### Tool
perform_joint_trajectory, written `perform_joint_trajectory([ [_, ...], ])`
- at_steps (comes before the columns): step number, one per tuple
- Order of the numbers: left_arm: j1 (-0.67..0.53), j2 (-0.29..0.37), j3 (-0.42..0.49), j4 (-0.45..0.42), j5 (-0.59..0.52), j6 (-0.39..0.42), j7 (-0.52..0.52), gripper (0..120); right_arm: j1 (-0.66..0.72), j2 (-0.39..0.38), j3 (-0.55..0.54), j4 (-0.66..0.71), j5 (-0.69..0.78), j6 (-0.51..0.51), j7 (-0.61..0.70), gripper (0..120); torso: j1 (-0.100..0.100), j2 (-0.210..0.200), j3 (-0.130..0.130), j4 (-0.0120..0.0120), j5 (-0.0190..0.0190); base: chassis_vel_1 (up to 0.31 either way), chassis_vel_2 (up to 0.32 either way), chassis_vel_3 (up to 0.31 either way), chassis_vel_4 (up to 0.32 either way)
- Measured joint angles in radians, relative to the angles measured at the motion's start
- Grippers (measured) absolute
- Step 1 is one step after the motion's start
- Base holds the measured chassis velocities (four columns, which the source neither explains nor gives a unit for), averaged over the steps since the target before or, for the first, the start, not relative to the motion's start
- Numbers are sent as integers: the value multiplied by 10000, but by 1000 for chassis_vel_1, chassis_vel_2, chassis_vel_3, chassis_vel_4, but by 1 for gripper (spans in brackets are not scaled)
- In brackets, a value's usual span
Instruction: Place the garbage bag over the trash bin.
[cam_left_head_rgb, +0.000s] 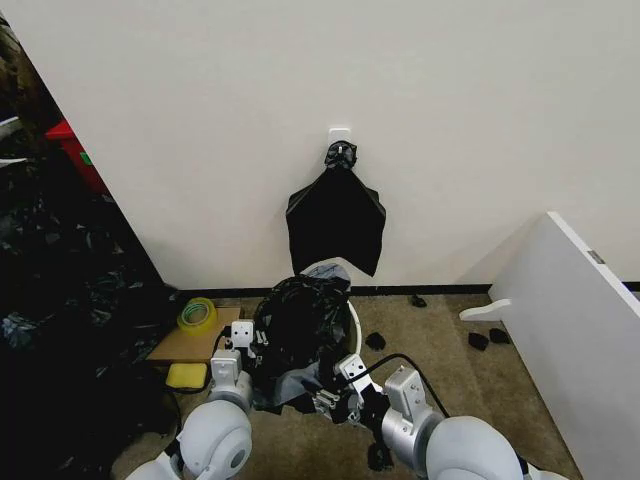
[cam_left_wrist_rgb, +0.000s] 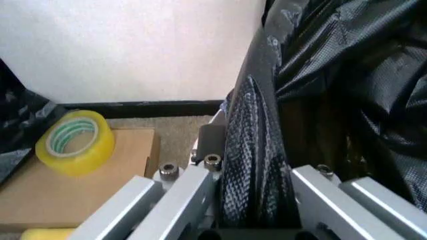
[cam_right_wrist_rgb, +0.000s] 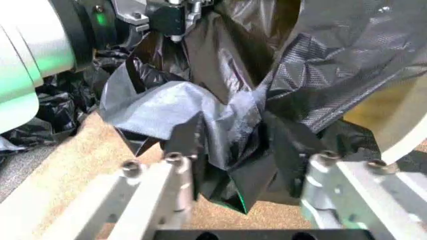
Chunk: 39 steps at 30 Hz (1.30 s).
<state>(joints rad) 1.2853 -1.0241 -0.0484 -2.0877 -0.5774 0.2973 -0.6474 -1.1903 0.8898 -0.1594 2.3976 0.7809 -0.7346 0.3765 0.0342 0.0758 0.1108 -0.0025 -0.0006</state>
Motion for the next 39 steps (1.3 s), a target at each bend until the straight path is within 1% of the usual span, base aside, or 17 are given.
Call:
perform_joint_trajectory([
  [1,6,0,-12,-23,-26,0,0,1,0,15,-13,-7,16,0,21,25,0,0,0,0,0,0,0,0,0],
  [2,6,0,-12,-23,-26,0,0,1,0,15,-13,-7,16,0,21,25,0,0,0,0,0,0,0,0,0],
  [5,51,0,-45,-93,-85,0,-2,1,3,35,-47,-13,107,1,64,11,0,0,0,0,0,0,0,0,0],
  [6,51,0,-45,-93,-85,0,-2,1,3,35,-47,-13,107,1,64,11,0,0,0,0,0,0,0,0,0],
  [8,105,-3,-100,-165,-137,-1,0,1,9,68,-46,-70,53,4,65,0,0,0,0,0,0,0,0,0,0],
  [13,141,0,-217,-229,-293,-14,-2,1,-10,106,54,-75,-19,12,56,0,0,0,0,1,0,0,0,0,0],
  [16,58,-25,-433,-303,-1278,-18,-248,1,-225,105,500,62,-367,32,-332,0,0,0,0,1,1,0,0,0,0],
  [17,58,-25,-433,-303,-1278,-18,-248,1,-225,105,500,62,-367,32,-332,0,0,0,0,1,1,0,0,0,0],
  [19,-27,-38,-583,-320,-2198,-40,-506,1,-421,-14,853,201,-482,43,-481,0,0,0,0,-3,0,0,0,0,0],
  [20,-39,-39,-648,-380,-2755,-51,-667,1,-476,-111,967,237,-513,50,-525,0,0,0,0,1,0,0,0,0,0],
  [21,-39,-39,-648,-380,-2755,-51,-667,1,-476,-111,967,237,-513,50,-525,0,0,0,0,1,0,0,0,0,0],
  [24,-73,17,-773,-493,-3928,-46,-988,1,-695,-355,1207,284,-747,103,-606,0,0,0,0,-1,-2,0,0,0,0],
  [26,-74,33,-789,-504,-4050,-45,-1013,1,-739,-372,1239,284,-831,106,-607,0,0,0,0,-1,0,0,0,0,0],
  [29,-47,115,-864,-546,-4617,-44,-1133,1,-1077,-488,1383,220,-1514,76,-622,0,0,0,0,0,1,0,0,0,0],
  [30,-47,115,-864,-546,-4617,-44,-1133,1,-1077,-488,1383,220,-1514,76,-622,0,0,0,0,0,1,0,0,0,0],
  [32,-22,139,-917,-568,-4789,-54,-1163,1,-1252,-592,1444,78,-1977,65,-630,0,0,0,0,0,1,0,0,0,0],
  [39,11,213,-965,-576,-4775,-208,-1173,1,-1421,-796,1592,-69,-2636,63,-753,0,0,0,0,0,-2,0,0,0,0],
])
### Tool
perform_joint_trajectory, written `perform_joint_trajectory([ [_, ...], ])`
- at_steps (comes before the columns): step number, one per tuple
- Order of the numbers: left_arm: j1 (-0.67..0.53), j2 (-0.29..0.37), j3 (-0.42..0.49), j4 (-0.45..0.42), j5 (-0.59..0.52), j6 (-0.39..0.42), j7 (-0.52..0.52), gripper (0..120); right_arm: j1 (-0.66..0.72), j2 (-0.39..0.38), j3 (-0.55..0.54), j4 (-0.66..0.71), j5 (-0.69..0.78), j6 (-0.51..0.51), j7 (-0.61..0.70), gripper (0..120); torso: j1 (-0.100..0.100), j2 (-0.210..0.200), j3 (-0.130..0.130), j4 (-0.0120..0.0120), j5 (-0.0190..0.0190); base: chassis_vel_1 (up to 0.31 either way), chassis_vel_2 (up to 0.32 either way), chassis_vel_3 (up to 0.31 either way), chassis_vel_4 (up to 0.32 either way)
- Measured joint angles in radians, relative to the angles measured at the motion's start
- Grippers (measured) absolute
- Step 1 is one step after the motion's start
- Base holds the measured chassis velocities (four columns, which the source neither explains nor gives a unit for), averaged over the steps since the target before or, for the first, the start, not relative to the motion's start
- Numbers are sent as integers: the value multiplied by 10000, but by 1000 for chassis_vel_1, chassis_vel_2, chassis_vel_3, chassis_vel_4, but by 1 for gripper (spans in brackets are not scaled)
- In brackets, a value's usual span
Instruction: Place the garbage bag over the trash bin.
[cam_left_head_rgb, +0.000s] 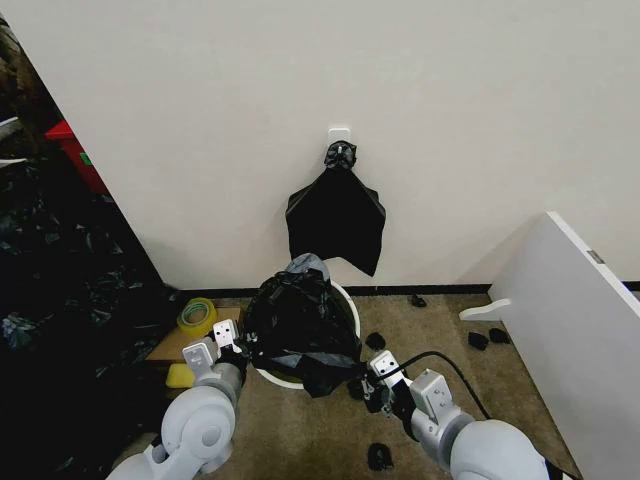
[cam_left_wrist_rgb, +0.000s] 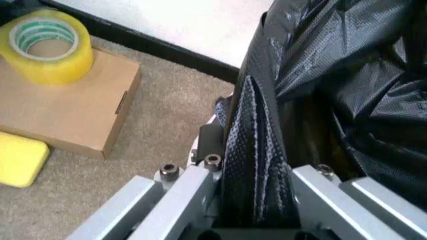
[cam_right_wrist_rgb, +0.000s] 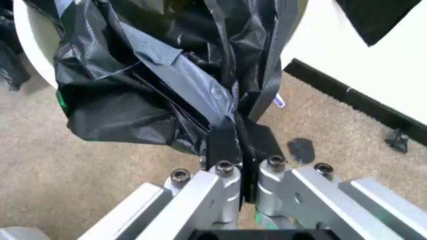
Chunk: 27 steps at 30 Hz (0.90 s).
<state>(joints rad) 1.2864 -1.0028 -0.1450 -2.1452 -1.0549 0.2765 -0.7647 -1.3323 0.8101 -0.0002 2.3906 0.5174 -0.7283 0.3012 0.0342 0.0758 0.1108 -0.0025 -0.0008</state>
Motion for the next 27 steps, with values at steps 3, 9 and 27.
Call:
perform_joint_trajectory([
  [3,14,-6,0,-38,79,-18,-16,1,-32,-10,1,130,15,39,-117,0,0,0,0,0,2,0,0,0,0],
  [9,49,-3,66,-84,387,-30,-9,1,-123,63,-24,625,-174,268,-271,10,0,0,0,1,1,0,0,0,0],
  [27,43,-91,430,105,1455,-129,220,1,1058,177,-338,1115,-688,947,-1177,80,0,0,0,1,1,0,0,0,0],
])
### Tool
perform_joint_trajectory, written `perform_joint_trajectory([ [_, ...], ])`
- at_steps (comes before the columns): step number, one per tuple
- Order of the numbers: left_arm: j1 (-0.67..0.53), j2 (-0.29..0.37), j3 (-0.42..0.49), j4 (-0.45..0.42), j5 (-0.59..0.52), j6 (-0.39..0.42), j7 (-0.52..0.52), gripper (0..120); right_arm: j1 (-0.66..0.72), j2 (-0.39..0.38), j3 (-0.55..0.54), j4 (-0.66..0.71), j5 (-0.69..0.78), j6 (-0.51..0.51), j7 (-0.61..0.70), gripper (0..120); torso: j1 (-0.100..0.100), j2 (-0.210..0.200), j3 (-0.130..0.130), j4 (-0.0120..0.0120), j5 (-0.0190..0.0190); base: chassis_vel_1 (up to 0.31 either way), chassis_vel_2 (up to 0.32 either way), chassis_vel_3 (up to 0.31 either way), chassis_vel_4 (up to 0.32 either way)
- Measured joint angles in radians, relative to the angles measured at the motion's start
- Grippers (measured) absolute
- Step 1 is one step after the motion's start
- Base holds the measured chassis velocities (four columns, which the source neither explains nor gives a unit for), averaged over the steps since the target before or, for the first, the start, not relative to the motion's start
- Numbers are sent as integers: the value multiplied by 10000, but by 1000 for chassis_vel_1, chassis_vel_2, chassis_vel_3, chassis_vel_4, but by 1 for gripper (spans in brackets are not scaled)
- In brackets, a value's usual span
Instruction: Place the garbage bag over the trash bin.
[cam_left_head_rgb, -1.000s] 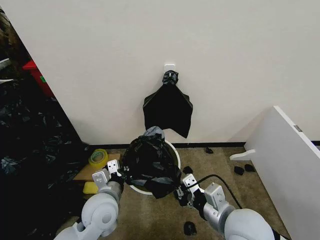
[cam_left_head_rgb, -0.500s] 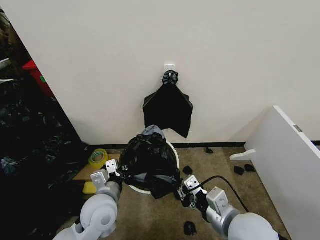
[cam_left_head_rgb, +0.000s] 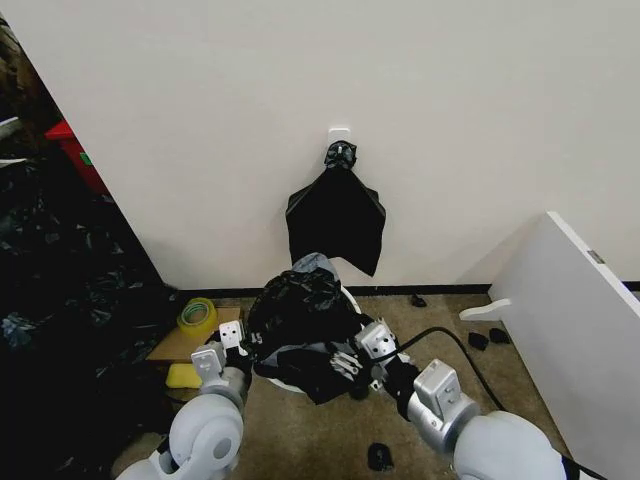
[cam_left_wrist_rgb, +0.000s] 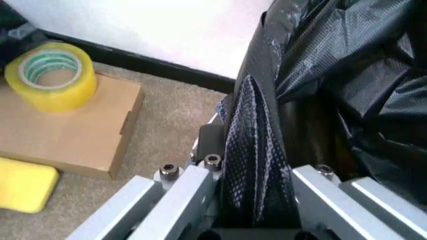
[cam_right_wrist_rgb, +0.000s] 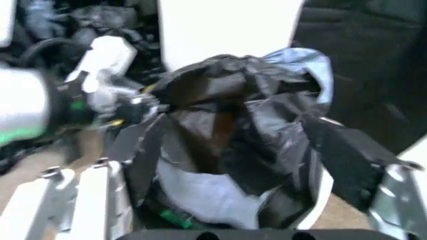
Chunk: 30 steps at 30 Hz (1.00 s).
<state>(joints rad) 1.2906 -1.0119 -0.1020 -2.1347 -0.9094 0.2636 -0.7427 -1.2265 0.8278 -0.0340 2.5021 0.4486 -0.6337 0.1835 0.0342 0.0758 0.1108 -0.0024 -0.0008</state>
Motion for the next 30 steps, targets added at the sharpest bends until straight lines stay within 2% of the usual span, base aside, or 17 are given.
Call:
perform_joint_trajectory([
  [3,-12,8,-14,70,136,-32,1,1,-46,-146,-24,0,84,-13,75,90,0,0,0,-3,1,0,0,0,0],
  [5,4,-35,71,75,422,-68,39,1,229,-27,-139,-29,191,-217,667,98,0,0,0,-3,0,0,0,0,0],
  [9,81,-109,197,75,1091,-136,195,1,840,380,-438,-273,1042,-780,1770,99,0,0,0,-1,1,0,0,0,0],
  [11,131,-143,229,74,1664,-231,344,1,1302,770,-811,-575,1277,-949,2141,91,0,0,0,-1,3,0,0,0,0],
  [16,193,-150,243,1,2122,-298,467,1,1787,1061,-1463,-1004,1122,-989,2346,88,0,0,0,2,1,0,0,0,0],
  [19,206,-163,243,-73,2213,-309,485,1,1835,1175,-1910,-1437,643,-994,2388,83,0,0,0,-1,1,0,0,0,0],
  [23,221,-160,240,-99,2230,-319,493,1,1738,1196,-2021,-1725,227,-997,2430,81,0,0,0,-1,1,0,0,0,0],
  [27,235,-160,238,-120,2231,-337,519,1,1610,1130,-1946,-1964,-233,-1001,2559,67,0,0,0,-2,2,0,0,0,0],
  [30,227,-183,242,-123,2228,-358,533,1,1560,774,-1853,-2012,-229,-1011,2590,64,0,0,0,-2,1,0,0,0,0],
])
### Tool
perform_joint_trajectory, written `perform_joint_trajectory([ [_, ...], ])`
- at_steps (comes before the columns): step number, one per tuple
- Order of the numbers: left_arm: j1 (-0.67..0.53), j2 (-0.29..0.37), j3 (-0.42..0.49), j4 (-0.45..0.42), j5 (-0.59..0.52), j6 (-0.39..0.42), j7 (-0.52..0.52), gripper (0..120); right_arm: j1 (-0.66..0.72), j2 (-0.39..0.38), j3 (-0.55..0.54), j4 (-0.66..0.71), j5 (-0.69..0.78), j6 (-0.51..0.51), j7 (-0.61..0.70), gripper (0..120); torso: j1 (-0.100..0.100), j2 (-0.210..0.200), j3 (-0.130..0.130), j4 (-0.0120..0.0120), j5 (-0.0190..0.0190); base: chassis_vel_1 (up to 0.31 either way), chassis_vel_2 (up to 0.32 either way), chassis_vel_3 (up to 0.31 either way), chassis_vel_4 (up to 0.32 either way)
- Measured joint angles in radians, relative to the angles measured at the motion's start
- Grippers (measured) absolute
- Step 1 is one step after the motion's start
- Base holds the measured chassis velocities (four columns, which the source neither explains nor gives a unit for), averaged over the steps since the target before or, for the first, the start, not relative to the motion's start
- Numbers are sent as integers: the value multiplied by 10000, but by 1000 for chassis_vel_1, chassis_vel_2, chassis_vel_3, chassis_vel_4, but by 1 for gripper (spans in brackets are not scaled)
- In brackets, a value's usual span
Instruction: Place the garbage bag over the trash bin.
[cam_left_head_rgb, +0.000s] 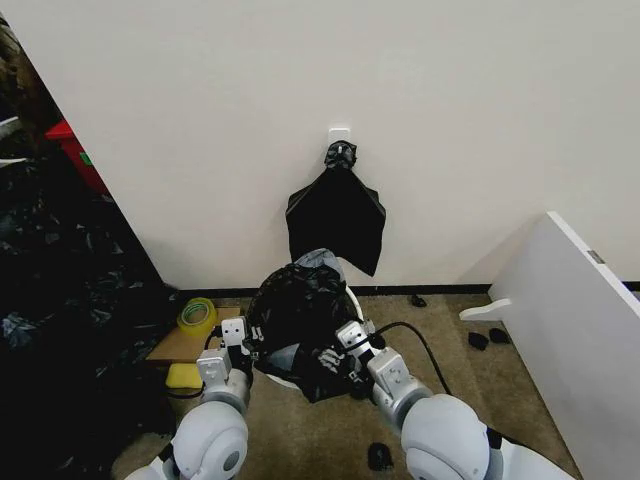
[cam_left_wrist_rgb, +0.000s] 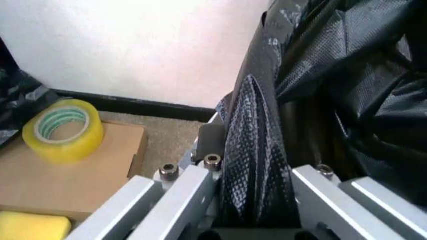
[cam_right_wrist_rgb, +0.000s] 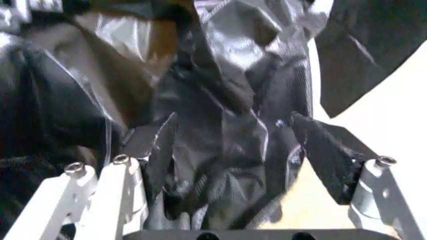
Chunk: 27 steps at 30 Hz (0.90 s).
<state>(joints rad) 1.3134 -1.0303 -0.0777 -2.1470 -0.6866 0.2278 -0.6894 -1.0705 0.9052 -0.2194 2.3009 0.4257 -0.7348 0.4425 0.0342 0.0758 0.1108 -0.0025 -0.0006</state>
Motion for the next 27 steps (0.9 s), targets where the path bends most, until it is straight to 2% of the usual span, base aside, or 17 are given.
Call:
perform_joint_trajectory([
  [1,0,0,0,0,0,0,0,1,0,0,0,0,0,0,0,64,0,0,0,0,0,0,0,0,0],
  [5,8,-38,12,-11,-16,-34,8,1,-99,-72,-26,-82,-376,-2,-126,46,0,0,0,0,1,0,0,0,0],
  [6,8,-38,12,-11,-16,-34,8,1,-99,-72,-26,-82,-376,-2,-126,46,0,0,0,0,1,0,0,0,0],
  [9,16,-30,4,-26,-33,-58,10,1,-152,-165,-39,-87,-711,-2,-231,32,0,0,0,1,1,0,0,0,0],
  [10,16,-30,4,-26,-33,-58,10,1,-152,-165,-39,-87,-711,-2,-231,32,0,0,0,1,1,0,0,0,0],
  [13,16,-29,-10,-104,-54,-93,10,1,-187,-497,-37,-114,-982,-2,-312,15,0,0,0,0,1,0,0,0,0],
  [14,16,-29,-10,-104,-54,-93,10,1,-187,-497,-37,-114,-982,-2,-312,15,0,0,0,0,1,0,0,0,0],
  [17,16,-53,-7,-139,-62,-103,7,1,-249,-715,-58,-127,-1004,-3,-319,5,0,0,0,0,1,0,0,0,0],
  [20,16,-77,0,-153,-65,-107,6,1,-289,-783,-59,-125,-1006,-5,-326,0,0,0,0,0,1,0,0,0,0],
  [27,84,-63,-44,-149,-81,-241,116,1,-308,-525,281,-60,-535,37,-120,0,0,0,0,0,1,0,0,0,0],
])
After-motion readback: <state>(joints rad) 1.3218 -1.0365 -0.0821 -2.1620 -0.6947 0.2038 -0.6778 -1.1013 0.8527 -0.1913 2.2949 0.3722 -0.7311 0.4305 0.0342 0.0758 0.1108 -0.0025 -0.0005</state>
